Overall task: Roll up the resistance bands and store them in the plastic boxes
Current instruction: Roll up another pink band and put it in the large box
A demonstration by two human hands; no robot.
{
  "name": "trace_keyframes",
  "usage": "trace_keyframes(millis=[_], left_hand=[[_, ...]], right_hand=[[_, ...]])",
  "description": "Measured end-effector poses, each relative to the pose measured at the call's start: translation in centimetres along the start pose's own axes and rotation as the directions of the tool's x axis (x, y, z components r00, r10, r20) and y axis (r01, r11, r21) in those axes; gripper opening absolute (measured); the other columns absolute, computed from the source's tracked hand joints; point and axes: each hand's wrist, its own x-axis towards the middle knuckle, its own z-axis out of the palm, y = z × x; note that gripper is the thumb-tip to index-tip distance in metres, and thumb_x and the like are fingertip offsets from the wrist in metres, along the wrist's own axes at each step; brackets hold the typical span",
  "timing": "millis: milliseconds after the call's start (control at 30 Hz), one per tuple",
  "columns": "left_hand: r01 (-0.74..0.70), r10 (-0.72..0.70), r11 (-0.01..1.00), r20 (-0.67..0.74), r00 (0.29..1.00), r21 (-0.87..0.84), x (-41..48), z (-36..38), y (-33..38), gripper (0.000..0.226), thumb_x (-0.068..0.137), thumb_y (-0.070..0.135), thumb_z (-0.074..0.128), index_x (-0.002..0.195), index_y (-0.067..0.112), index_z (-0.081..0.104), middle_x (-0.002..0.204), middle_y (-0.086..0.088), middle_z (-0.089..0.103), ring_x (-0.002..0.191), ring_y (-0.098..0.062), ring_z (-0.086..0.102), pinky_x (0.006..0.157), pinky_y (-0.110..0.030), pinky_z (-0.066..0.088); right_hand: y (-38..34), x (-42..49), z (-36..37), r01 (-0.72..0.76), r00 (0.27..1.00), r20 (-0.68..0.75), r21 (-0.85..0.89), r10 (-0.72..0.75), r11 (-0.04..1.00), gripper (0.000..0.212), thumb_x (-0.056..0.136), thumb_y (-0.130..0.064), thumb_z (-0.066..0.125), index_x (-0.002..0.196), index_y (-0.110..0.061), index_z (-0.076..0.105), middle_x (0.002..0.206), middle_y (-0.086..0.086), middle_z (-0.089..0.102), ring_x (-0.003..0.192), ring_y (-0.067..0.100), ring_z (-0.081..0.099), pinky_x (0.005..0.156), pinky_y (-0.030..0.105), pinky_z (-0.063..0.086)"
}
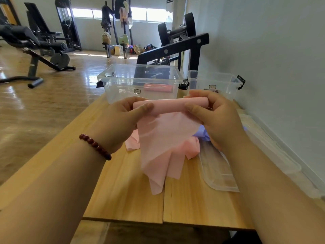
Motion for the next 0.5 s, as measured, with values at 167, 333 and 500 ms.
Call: trace_keyframes(millis=[167, 333, 500], left_hand=[[0.048, -0.046, 0.986, 0.018, 0.999, -0.158, 0.0, 0.3, -0.6, 0.024, 0.090, 0.023, 0.064, 0.113, 0.014, 0.067, 0.104, -0.011, 0.071, 0.088, -0.021, 0.072, 0.073, -0.031, 0.059], [0.060, -0.064, 0.980, -0.014, 0.998, -0.192, 0.2, 0.4, -1.3, 0.023, 0.080, 0.026, 0.071, 0.102, 0.023, 0.066, 0.093, -0.005, 0.068, 0.078, -0.017, 0.068, 0.064, -0.027, 0.056], [0.138, -0.098, 0.911, 0.120, 0.988, -0.389, 0.1, 0.3, -1.7, 0.027, 0.077, 0.014, 0.068, 0.104, 0.016, 0.067, 0.097, -0.007, 0.070, 0.084, -0.018, 0.070, 0.070, -0.027, 0.060]], right_hand=[[0.9, 0.3, 0.2, -0.027, 0.999, 0.031, -0.059, 0.029, 0.998, 0.015, 0.084, -0.018, 0.076, 0.091, -0.030, 0.069, 0.093, -0.002, 0.071, 0.088, 0.016, 0.069, 0.076, 0.032, 0.058], [1.7, 0.2, 0.4, -0.045, 0.998, 0.044, -0.058, 0.048, 0.997, 0.016, 0.086, -0.016, 0.074, 0.092, -0.030, 0.070, 0.089, -0.013, 0.069, 0.087, 0.011, 0.067, 0.081, 0.040, 0.060], [2.3, 0.3, 0.3, -0.062, 0.998, 0.026, -0.009, 0.063, 0.998, 0.032, 0.082, -0.005, 0.076, 0.082, -0.037, 0.074, 0.094, -0.013, 0.070, 0.099, 0.019, 0.066, 0.088, 0.047, 0.057]])
